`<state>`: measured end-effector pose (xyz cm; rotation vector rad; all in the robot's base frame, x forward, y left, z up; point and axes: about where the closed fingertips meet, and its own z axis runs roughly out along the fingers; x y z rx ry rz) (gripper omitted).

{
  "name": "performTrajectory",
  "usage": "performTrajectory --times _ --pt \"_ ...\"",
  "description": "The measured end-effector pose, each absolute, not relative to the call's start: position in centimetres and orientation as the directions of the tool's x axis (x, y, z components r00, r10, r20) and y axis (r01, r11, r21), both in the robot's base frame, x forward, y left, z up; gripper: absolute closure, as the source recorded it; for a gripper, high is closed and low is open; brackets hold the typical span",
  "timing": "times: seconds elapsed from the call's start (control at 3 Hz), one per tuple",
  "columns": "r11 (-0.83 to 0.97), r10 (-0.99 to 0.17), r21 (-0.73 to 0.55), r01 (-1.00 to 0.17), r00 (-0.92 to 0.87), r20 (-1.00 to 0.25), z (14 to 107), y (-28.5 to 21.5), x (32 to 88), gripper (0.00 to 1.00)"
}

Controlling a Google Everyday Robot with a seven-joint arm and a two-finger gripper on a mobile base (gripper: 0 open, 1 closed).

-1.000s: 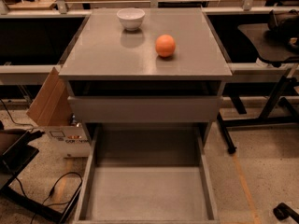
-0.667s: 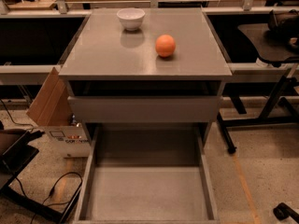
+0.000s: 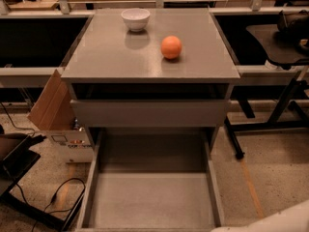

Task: Close middle drawer

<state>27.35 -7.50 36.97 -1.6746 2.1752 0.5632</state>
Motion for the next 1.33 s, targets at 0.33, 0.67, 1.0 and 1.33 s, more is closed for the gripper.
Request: performTrajectory --times 0.33,0.67,1.0,1.33 --pt "0.198 -0.843 0.092 -0.976 -0.217 -0.492 35.5 -5.7 29.6 1.00" --pt "0.198 -0.843 0.092 -0.976 -0.217 -0.492 35.5 -5.7 29.6 1.00" --pt "0.190 -0.855 0.054 -0.980 -0.192 -0.482 36.2 -4.8 33.2 1.00" --pt "0.188 -0.860 0.030 -0.982 -0.179 -0.478 36.7 -4.2 35.4 1.00"
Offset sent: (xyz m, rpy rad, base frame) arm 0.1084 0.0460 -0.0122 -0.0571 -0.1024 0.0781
